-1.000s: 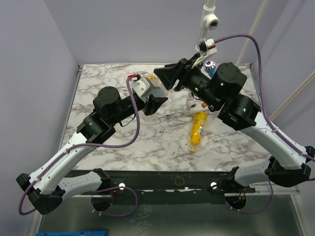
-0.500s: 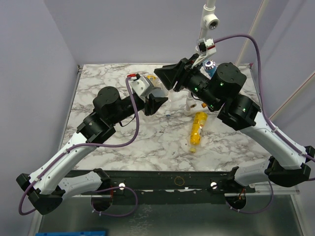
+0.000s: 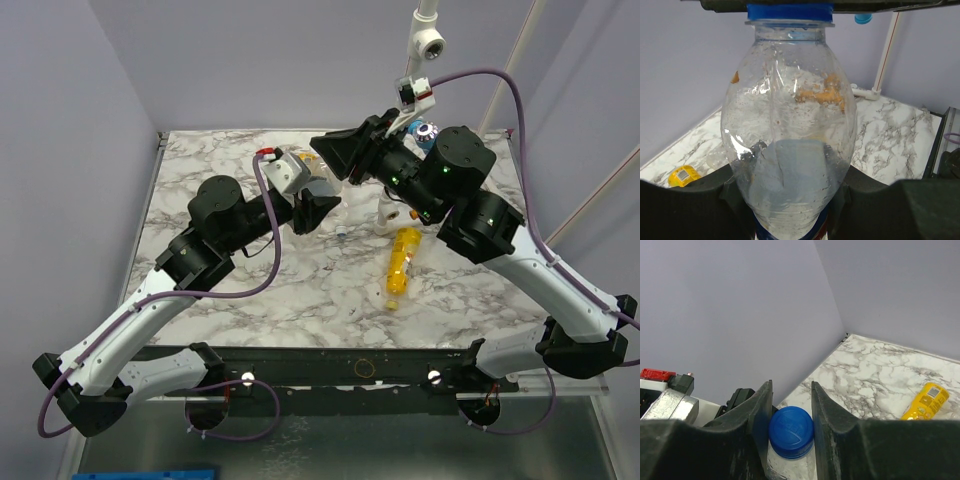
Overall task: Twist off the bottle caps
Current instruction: Unscrew the bottle cap from the plastic bottle.
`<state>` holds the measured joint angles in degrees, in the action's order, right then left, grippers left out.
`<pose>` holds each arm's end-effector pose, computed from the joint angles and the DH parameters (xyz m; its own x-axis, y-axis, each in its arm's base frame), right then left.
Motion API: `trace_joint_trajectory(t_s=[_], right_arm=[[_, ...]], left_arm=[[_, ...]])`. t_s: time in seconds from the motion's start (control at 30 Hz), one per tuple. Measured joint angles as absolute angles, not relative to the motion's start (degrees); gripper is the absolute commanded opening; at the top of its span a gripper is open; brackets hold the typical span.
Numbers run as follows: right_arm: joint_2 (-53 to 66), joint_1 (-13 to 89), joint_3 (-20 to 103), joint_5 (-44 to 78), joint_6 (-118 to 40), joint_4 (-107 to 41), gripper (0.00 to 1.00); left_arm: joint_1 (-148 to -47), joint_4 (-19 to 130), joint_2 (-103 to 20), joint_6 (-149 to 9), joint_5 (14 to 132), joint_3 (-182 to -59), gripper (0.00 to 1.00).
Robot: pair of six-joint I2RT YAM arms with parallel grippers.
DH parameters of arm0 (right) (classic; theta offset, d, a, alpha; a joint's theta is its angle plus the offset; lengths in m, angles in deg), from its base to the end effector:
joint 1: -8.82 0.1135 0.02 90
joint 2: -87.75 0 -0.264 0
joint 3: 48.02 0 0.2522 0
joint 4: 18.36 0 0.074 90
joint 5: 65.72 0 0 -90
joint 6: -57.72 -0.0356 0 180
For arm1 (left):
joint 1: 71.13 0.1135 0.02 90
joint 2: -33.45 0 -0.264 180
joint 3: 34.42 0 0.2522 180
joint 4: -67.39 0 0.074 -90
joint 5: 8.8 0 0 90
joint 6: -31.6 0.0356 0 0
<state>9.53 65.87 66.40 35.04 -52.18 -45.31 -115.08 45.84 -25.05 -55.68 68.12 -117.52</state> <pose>0.1563 0.2290 0.5384 -0.1643 0.3613 -0.9178 -0.7107 0.6019 0.3642 0.1527 -0.1584 0.4494 0.0781 -0.0111 -0.9969 0.8360 0.5456 0.0594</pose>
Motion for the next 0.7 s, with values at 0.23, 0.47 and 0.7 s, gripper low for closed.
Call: trace_joint_trajectory(t_s=[0.23, 0.47, 0.7], right_arm=[[8.9, 65.9, 67.2, 34.7, -52.0, -45.1, 0.01], [13.2, 65.2, 63.9, 21.2, -47.7, -42.8, 0.01], [18.3, 65.1, 61.9, -5.9, -43.5, -36.7, 0.01]], left_arm=[[-114.9, 45.8, -25.1, -55.8, 67.9, -117.9, 0.0], [-114.3, 45.6, -23.7, -57.4, 57.0, -118.4, 0.0], [-115.2, 45.6, -24.2, -62.8, 35.1, -123.8, 0.0]])
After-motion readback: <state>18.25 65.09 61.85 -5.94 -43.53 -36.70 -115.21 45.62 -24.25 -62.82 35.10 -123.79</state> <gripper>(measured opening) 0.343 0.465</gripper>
